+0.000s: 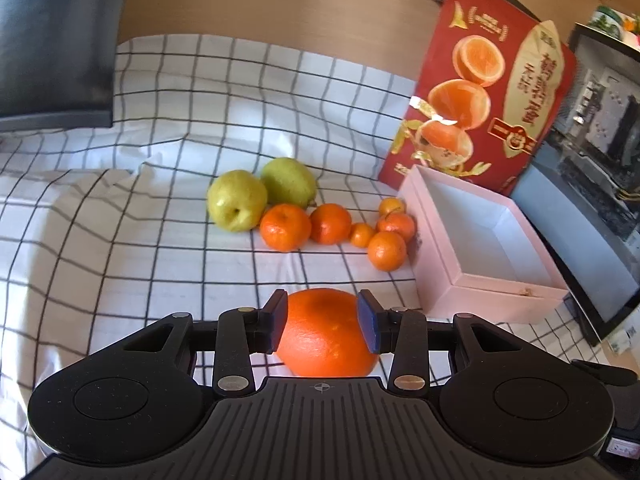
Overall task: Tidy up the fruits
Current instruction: 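Close left tool on the large orange while right tool hovers over the mandarin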
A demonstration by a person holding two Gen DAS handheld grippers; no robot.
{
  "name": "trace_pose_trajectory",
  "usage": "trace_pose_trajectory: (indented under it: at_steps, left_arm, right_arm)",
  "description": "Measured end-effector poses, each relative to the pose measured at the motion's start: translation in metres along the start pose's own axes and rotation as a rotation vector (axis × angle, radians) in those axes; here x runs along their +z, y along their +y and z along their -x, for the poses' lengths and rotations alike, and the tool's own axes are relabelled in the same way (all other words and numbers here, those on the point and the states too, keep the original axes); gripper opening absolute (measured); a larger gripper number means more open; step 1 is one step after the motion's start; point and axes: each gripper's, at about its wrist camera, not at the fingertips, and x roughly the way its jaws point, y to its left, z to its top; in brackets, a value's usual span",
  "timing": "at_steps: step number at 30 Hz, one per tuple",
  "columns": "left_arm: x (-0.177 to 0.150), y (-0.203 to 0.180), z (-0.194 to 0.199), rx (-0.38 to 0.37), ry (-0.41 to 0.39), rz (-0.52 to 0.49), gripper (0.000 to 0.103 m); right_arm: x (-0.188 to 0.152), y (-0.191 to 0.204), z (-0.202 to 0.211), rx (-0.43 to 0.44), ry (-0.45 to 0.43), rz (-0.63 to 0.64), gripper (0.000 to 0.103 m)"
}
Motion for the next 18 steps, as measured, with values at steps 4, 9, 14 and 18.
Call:
trace_pose_trajectory:
  at_steps: [4, 9, 14, 18]
  left_arm:
    - [-0.001, 0.018, 0.006, -0.002, 0.022, 0.115, 0.042]
    - [-0.002, 0.039, 0.007, -0.050, 0.052, 0.298, 0.042]
    - [-0.001, 0.035, -0.008, -0.050, 0.092, 0.338, 0.042]
    - [0.000, 0.025, -0.018, -0.048, 0.086, 0.311, 0.043]
  right_arm:
    - [0.002, 0.003, 0.001, -0.015, -0.019, 0.026, 0.053]
    - [0.005, 0.005, -0.002, -0.013, -0.023, 0.017, 0.060]
    - [0.003, 0.007, -0.004, -0.010, -0.019, 0.029, 0.064]
    - [-0.001, 0.005, -0.007, 0.000, -0.001, 0.021, 0.064]
